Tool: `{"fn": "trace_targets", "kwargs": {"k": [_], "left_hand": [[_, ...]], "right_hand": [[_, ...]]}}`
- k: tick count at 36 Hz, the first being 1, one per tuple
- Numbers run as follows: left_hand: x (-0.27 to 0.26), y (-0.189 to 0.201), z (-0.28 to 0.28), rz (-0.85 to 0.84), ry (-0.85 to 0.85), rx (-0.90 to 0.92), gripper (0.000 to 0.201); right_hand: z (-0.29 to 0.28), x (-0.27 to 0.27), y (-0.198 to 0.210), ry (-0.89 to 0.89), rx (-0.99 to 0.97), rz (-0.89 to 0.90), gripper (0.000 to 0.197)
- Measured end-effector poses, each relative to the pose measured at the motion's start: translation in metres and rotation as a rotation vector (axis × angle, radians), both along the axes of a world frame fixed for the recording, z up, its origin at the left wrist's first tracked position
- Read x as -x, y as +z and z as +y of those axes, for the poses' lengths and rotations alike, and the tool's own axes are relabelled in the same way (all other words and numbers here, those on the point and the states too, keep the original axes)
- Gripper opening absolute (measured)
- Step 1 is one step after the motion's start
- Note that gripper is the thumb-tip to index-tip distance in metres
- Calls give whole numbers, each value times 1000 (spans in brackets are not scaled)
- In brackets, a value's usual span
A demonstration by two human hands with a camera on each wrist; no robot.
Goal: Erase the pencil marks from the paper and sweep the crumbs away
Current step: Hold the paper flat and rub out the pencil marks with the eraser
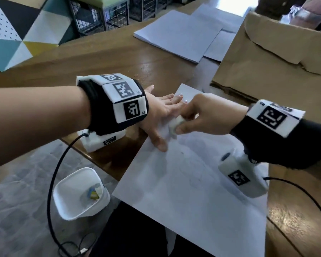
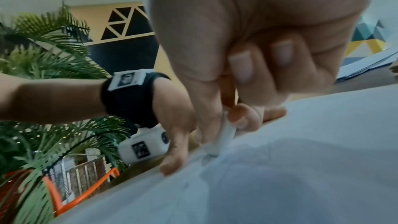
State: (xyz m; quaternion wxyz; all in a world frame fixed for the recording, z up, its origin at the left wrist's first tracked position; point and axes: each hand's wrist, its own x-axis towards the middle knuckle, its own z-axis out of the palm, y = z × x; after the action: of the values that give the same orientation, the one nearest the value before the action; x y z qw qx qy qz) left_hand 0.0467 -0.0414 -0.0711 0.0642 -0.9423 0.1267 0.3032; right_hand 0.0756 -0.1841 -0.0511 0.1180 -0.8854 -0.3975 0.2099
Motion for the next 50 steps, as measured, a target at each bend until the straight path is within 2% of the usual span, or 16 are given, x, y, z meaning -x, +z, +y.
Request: {"fn": "trace_targets", "kwargs": {"k": [1,4,7,11,14,19,23,30,35,37,42,46,48,50], "left_hand": [[0,0,0,1,4,-12,128],[-1,0,0,0,8,-16,129],[0,0,1,-2,15,-1,129],[-1,-2,2,-7,19,6,129],[-1,-1,3,3,15,25,129],[-2,-1,4,3,10,14,130],[-3,-1,3,14,18,-3,131],[-1,-1,3,2,4,-7,127],[-2,-1,1,10,19,-34,130],[-2,0,0,14,17,-35,130],[0,2,0,10,10,-15,125],[-1,2,0,10,23,-39,129],[0,4,-3,9,17,-56,128],[0,5,-7,8,3,-64,128]], "right_hand": [[-5,3,-2,12,-2,-2,28],[-21,11,-2,65,104,43,41],[-30,7,2,63,196,118,35],[-20,-16,2,-15,9,5,25],[-4,-23,0,108,-74,-160,24],[-5,-19,0,234,76,-252,25],[-14,-22,15,358,312,-333,25],[-7,-21,3,375,142,-323,27],[-21,-25,16,385,342,-365,26],[-11,-23,19,396,333,-386,25],[-2,-14,2,325,170,-419,25],[-30,-14,4,244,280,-424,25],[-39,-14,6,156,267,-343,24],[-43,-17,2,10,156,-190,20]]}}
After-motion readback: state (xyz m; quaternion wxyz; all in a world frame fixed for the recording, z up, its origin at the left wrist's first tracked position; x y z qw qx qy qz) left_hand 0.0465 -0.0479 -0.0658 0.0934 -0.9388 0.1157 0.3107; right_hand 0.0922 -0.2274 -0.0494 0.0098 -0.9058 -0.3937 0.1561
